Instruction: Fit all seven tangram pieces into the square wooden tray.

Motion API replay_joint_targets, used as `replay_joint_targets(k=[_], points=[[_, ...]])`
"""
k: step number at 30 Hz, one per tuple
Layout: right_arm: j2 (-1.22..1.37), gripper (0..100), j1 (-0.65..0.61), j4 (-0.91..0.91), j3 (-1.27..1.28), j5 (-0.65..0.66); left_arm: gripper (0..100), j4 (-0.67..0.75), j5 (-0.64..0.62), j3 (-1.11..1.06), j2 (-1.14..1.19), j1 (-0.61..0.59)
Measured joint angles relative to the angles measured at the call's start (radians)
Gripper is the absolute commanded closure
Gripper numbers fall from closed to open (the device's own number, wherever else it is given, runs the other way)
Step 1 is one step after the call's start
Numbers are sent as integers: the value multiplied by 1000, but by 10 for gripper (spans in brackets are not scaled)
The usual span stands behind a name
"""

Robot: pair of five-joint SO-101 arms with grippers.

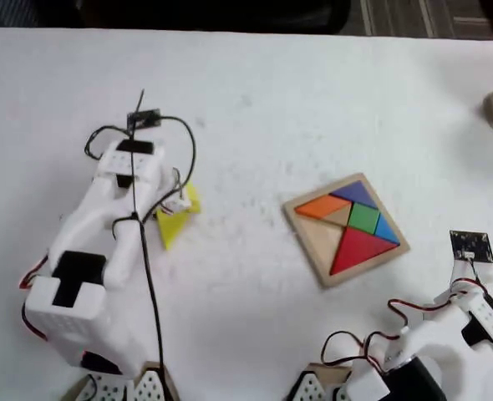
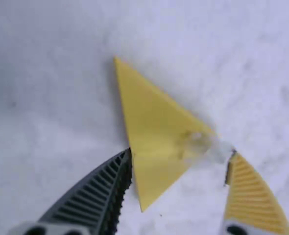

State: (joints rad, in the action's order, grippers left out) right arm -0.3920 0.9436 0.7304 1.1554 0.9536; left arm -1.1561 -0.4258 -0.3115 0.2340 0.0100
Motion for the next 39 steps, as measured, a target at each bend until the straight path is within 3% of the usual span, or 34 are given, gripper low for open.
replay_joint_targets(k=[5, 17, 24, 27, 31, 39], points=[[0, 839, -11, 0, 0, 0, 574, -6, -69, 5, 6, 0], [0, 839, -15, 0, 0, 0, 583, -21, -78, 110, 166, -14], [0, 839, -15, 0, 0, 0, 845, -21, -74, 112, 170, -14], [0, 839, -15, 0, 0, 0, 902, -21, 5, 123, 169, -17], [0, 839, -15, 0, 0, 0, 875, -9, 75, 144, 172, -11], [0, 839, -15, 0, 0, 0, 784, -15, 91, 141, 173, -18]])
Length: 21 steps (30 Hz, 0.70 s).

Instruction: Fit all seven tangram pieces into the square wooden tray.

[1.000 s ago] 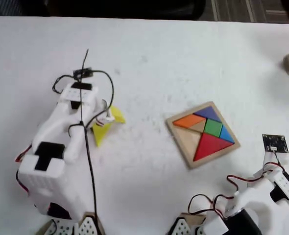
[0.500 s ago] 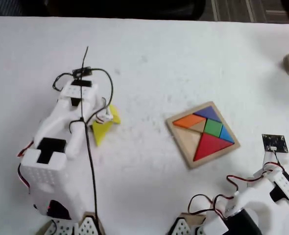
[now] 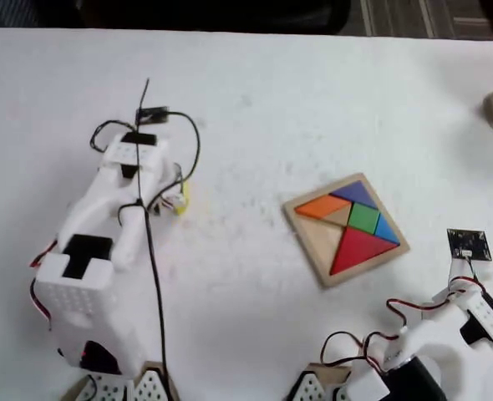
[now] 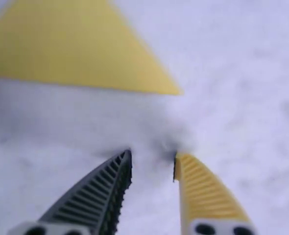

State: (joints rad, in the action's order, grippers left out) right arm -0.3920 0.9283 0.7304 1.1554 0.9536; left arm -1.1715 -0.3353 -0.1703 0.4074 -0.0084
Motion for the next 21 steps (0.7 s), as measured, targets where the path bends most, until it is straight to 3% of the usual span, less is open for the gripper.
replay_joint_targets(k=[4, 8, 11, 16, 21], points=[[0, 839, 0, 0, 0, 0, 721, -25, 0, 9, -11, -40], [0, 839, 0, 0, 0, 0, 735, -29, -31, 14, -64, -83], [0, 839, 0, 0, 0, 0, 793, -5, -110, 37, -92, -110], [0, 839, 0, 0, 2, 0, 989, 98, -239, 115, -84, -146], [0, 839, 0, 0, 32, 0, 980, 129, -336, 296, 49, -150]])
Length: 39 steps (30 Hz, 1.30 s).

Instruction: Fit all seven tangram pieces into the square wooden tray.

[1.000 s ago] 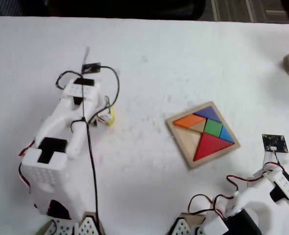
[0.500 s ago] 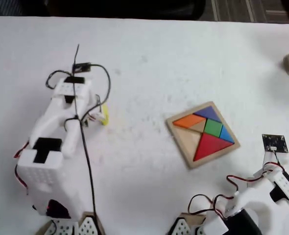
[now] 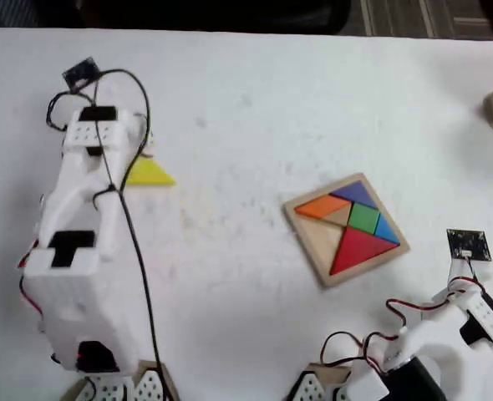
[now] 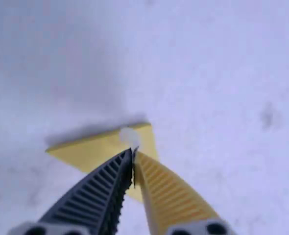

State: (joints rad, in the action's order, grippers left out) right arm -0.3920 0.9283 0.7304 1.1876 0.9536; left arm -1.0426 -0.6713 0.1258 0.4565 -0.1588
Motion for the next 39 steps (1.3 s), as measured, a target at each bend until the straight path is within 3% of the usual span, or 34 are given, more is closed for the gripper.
replay_joint_targets(k=[6, 15, 23, 33, 39], points=[[-2, 839, 0, -2, 2, 2, 977, -60, -51, 284, 250, 0], [-2, 840, 0, -2, 2, 2, 977, -284, -49, 715, 551, 9], [-2, 840, 0, -2, 2, 2, 977, -626, 221, 971, 689, 95], [-2, 840, 0, -2, 2, 2, 980, -723, 316, 1013, 712, 115], [-2, 838, 0, -2, 2, 2, 980, -723, 345, 795, 598, 123]])
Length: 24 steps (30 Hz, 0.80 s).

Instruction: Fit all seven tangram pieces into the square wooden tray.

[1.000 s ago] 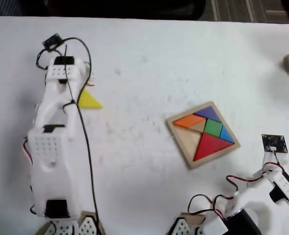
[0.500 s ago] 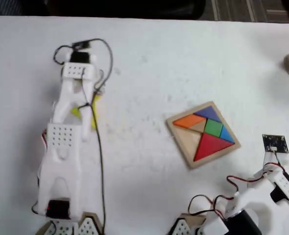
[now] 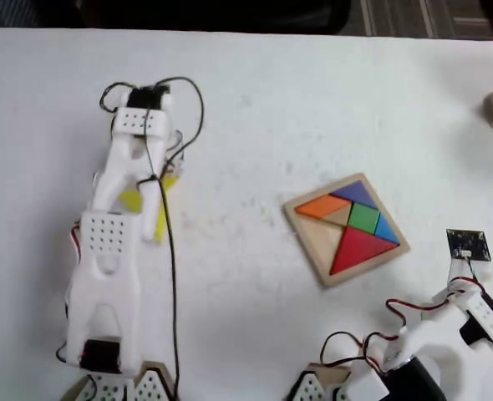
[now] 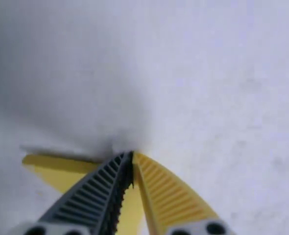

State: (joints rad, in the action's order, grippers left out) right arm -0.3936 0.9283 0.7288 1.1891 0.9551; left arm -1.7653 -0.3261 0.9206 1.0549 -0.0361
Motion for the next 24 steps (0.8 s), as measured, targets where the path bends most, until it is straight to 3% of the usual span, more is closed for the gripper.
replay_joint_targets(k=[4, 15, 24], points=[[0, 839, 0, 0, 0, 0, 980, 58, 2, -258, -143, 0], [0, 839, 0, 0, 0, 0, 963, 485, 55, -1162, -793, 0], [0, 839, 0, 0, 0, 0, 786, 571, 58, -1508, -1120, -5]])
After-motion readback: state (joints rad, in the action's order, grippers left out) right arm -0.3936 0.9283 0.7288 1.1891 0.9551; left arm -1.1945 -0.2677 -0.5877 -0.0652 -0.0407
